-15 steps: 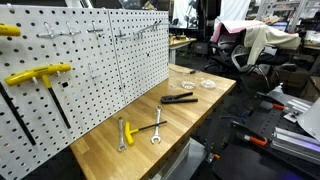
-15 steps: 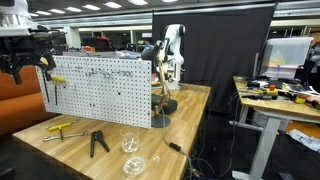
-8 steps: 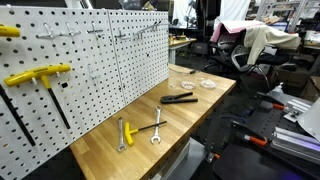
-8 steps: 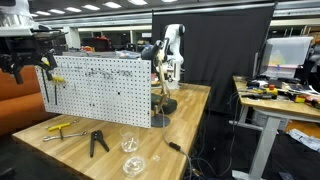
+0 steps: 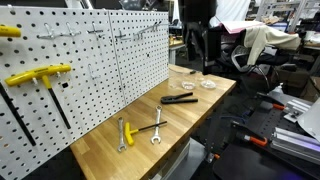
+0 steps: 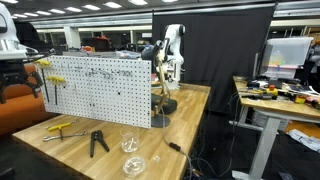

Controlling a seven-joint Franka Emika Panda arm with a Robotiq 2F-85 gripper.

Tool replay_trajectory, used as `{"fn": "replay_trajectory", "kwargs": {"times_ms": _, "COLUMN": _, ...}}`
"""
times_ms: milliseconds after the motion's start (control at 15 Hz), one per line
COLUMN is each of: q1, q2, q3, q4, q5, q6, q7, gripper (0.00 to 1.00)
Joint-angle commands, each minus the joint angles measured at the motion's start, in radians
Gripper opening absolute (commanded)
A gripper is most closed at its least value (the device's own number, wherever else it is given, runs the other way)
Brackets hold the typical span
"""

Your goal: Place the black and yellow tool on the table on the peg board

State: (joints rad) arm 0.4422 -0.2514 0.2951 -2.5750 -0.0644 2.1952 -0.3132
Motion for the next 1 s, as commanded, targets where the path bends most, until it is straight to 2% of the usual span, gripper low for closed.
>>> {"fn": "replay_trajectory", "kwargs": {"times_ms": 0, "q1": -0.010, "q2": 0.136, "q3": 0.046, "q4": 0.064, "q5": -0.078, "q6": 0.068, "q7": -0.017, "gripper": 1.00}}
{"fn": "replay_trajectory", "kwargs": {"times_ms": 133, "q1": -0.017, "q2": 0.200, "q3": 0.056, "q4": 0.102, "q5": -0.081, "q6": 0.113, "q7": 0.020, "gripper": 1.00}}
{"fn": "replay_trajectory", "kwargs": {"times_ms": 200, "q1": -0.012, "q2": 0.151, "q3": 0.057, "q4": 0.060, "q5": -0.063, "q6": 0.101, "q7": 0.007, "gripper": 1.00}}
{"fn": "replay_trajectory", "kwargs": {"times_ms": 333, "q1": -0.018, "q2": 0.197, "q3": 0.059, "q4": 0.093, "q5": -0.065, "q6": 0.111, "q7": 0.010, "gripper": 1.00}}
{"fn": "replay_trajectory", "kwargs": {"times_ms": 600, "q1": -0.020, "q2": 0.203, "q3": 0.059, "q4": 0.101, "q5": -0.065, "q6": 0.111, "q7": 0.010, "gripper": 1.00}}
{"fn": "replay_trajectory", "kwargs": {"times_ms": 933, "q1": -0.019, "q2": 0.249, "q3": 0.060, "q4": 0.117, "q5": -0.013, "q6": 0.214, "q7": 0.017, "gripper": 1.00}}
